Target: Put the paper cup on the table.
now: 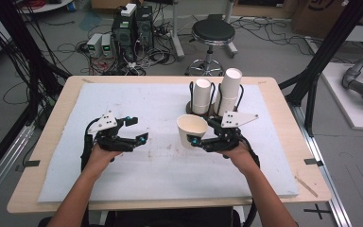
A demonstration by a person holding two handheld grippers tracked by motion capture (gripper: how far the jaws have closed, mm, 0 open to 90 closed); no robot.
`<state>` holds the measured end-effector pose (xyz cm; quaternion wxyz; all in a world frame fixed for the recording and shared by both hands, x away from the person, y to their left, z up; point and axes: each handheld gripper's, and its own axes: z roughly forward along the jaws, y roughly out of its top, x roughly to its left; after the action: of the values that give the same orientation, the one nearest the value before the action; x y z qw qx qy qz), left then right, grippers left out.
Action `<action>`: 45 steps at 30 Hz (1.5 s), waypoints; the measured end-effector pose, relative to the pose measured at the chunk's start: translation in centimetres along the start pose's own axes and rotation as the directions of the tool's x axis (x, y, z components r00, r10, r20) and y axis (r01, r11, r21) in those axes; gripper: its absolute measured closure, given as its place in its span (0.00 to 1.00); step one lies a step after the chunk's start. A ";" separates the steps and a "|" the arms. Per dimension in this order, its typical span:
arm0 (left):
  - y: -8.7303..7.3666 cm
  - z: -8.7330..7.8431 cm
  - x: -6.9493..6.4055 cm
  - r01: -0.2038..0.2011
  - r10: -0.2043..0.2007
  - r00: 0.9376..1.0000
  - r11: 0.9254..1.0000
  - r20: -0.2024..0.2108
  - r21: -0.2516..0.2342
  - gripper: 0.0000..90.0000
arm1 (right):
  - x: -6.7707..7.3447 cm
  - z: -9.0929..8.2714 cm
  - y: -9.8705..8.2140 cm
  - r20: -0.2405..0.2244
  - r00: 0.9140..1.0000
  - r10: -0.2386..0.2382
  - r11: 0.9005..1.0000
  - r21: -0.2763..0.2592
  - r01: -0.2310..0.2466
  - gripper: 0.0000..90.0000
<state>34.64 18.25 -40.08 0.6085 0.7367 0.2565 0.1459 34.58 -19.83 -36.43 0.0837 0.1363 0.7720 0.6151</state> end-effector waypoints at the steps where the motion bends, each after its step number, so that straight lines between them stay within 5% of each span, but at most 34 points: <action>1: -0.1 0.0 0.1 0.005 -0.005 1.000 1.000 -0.002 -0.003 0.22 | -0.1 -0.1 0.0 0.002 1.000 0.005 1.000 -0.002 -0.005 0.41; 9: -0.4 -0.7 0.9 0.025 -0.025 0.999 1.000 -0.037 -0.002 0.22 | -0.4 -0.5 -0.2 0.024 1.000 0.005 1.000 0.002 -0.005 0.41; 20: -0.6 -1.0 1.3 0.036 -0.035 0.998 0.999 -0.058 0.001 0.22 | -2.0 -3.9 -2.3 0.143 0.989 0.032 0.999 0.016 -0.035 0.41; 34: -0.8 -1.1 1.7 0.046 -0.046 0.997 0.999 -0.060 0.001 0.22 | -4.7 -8.9 -5.8 0.292 0.953 0.083 0.993 0.057 -0.104 0.40; 45: -1.0 -1.2 1.8 0.052 -0.051 0.997 0.999 -0.063 0.008 0.22 | -5.9 -9.3 -7.2 0.338 0.935 0.107 0.979 0.127 -0.158 0.39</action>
<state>35.29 20.33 -40.99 0.6003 0.7277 0.2949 0.1519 36.61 -31.84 -41.56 0.1588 0.2950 0.7809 0.5272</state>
